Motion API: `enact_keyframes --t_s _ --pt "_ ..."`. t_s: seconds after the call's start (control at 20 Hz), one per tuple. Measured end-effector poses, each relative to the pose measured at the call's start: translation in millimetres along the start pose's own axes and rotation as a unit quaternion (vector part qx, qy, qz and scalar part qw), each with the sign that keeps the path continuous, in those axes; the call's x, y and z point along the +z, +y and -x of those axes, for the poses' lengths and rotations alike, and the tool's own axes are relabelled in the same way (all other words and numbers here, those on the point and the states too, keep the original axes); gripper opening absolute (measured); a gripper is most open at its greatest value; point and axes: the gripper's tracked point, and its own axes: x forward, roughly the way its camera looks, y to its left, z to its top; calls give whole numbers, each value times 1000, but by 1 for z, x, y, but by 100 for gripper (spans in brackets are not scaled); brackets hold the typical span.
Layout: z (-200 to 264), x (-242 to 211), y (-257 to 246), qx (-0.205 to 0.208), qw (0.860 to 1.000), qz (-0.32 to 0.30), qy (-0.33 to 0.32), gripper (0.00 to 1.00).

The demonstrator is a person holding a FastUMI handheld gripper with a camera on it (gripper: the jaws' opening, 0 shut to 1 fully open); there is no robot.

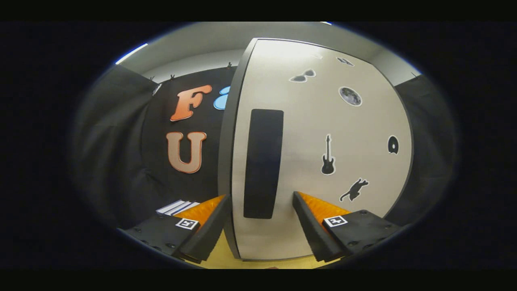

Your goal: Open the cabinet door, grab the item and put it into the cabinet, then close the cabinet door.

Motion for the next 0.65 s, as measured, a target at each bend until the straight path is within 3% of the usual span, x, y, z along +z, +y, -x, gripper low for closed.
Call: enact_keyframes --t_s 0.45,0.65 --pt "64 19 -16 33 999 -19 -5 97" --pt "104 33 -51 28 1000 -5 -12 97"
